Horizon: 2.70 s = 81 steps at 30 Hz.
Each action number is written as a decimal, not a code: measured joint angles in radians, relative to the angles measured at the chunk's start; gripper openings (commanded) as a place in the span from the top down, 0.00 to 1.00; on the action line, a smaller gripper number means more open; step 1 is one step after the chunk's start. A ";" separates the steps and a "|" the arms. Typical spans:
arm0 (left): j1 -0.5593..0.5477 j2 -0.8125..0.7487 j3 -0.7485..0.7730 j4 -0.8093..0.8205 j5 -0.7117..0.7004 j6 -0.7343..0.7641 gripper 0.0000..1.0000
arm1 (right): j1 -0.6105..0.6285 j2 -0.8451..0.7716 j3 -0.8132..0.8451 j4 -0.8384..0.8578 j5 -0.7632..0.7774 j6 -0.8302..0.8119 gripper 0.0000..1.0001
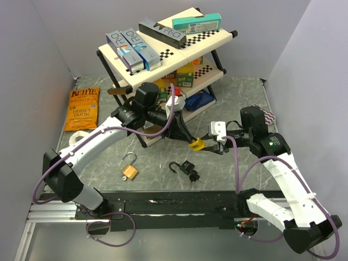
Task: Lock with the key
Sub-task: Adjust the lock, then place the lock at the center of the board.
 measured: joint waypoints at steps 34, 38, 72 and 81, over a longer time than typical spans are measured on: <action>-0.010 0.087 0.037 0.105 -0.509 -0.513 0.99 | -0.003 -0.037 -0.029 0.197 0.374 0.323 0.03; -0.020 0.101 0.037 0.102 -0.544 -0.548 0.99 | 0.040 -0.018 -0.040 0.250 0.409 0.338 0.07; -0.025 -0.129 -0.147 0.253 -0.552 -0.457 0.15 | -0.133 0.109 -0.109 0.243 0.428 0.467 0.99; -0.024 -0.287 -0.251 0.185 -0.561 -0.122 0.01 | -0.164 0.554 0.037 0.166 0.519 0.607 1.00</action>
